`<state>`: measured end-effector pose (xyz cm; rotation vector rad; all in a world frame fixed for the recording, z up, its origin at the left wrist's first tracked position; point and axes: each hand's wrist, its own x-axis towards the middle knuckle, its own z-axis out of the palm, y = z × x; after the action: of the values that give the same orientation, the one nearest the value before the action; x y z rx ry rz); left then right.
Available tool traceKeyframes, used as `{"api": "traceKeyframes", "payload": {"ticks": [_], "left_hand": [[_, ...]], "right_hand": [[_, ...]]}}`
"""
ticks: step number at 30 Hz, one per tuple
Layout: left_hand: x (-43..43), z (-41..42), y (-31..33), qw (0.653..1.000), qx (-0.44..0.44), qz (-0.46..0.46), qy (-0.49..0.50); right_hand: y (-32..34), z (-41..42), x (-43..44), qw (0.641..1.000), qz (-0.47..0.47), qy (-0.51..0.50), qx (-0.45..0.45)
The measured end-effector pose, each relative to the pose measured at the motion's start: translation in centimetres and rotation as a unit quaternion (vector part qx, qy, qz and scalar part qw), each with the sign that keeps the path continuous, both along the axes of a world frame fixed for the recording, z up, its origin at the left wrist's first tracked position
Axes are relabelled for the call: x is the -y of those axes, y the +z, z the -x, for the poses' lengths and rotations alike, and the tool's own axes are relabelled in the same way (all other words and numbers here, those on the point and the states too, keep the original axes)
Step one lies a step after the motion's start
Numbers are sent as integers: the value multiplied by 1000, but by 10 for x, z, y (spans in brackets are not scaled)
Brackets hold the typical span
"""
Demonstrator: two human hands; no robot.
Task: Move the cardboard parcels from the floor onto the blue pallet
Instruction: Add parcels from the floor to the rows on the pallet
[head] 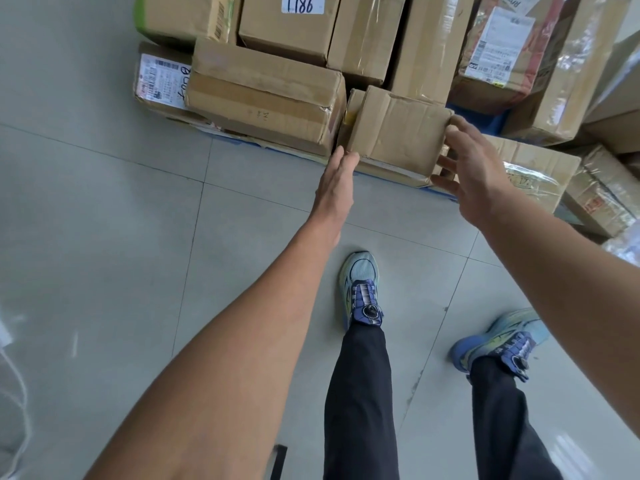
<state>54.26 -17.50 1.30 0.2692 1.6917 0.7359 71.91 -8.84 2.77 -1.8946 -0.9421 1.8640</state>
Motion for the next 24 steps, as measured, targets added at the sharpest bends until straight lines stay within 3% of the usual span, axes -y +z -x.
{"api": "traceKeyframes", "payload": {"ticks": [24], "left_hand": [[5, 8, 9, 999, 10, -8, 33]], "right_hand": [[-5, 13, -1, 1000, -17, 16, 12]]}}
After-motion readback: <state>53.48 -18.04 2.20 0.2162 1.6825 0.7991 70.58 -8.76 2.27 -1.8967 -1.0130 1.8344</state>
